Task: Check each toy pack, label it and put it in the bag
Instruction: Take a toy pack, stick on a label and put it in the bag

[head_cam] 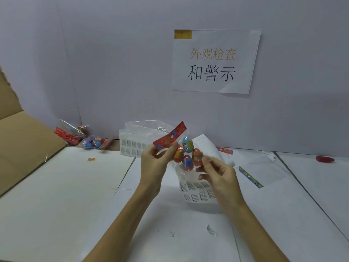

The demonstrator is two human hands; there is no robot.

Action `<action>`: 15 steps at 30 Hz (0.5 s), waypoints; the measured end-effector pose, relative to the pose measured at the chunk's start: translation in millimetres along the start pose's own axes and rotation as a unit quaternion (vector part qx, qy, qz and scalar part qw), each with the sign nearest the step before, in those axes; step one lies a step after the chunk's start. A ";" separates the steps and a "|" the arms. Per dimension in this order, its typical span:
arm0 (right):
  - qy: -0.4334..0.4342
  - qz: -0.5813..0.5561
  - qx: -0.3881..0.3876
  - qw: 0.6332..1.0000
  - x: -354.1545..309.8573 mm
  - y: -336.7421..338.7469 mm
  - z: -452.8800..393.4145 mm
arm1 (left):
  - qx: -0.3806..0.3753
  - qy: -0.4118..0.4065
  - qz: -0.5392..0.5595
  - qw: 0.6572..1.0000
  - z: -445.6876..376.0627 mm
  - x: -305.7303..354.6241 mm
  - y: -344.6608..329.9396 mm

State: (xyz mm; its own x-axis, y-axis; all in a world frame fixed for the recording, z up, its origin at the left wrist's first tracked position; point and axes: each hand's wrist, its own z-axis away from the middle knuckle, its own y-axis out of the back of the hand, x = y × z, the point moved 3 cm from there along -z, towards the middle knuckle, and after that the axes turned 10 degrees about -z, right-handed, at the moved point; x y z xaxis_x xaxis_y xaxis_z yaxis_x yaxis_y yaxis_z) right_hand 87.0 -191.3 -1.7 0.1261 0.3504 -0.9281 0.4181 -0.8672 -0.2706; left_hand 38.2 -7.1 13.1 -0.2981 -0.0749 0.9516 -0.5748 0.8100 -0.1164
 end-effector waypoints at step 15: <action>-0.084 -0.043 -0.073 0.993 -4.3 -7.1 4.1 | -0.152 -0.114 -0.093 0.977 17.0 12.0 -17.4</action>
State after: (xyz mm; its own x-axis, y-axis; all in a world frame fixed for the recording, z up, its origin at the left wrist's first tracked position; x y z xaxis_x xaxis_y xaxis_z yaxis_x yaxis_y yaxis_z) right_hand 79.8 -188.1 3.3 -0.0627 0.3461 -0.9361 0.5482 -0.7718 -0.3221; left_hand 31.7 -31.9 21.7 -0.3916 -0.3368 0.8563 -0.3928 0.9027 0.1755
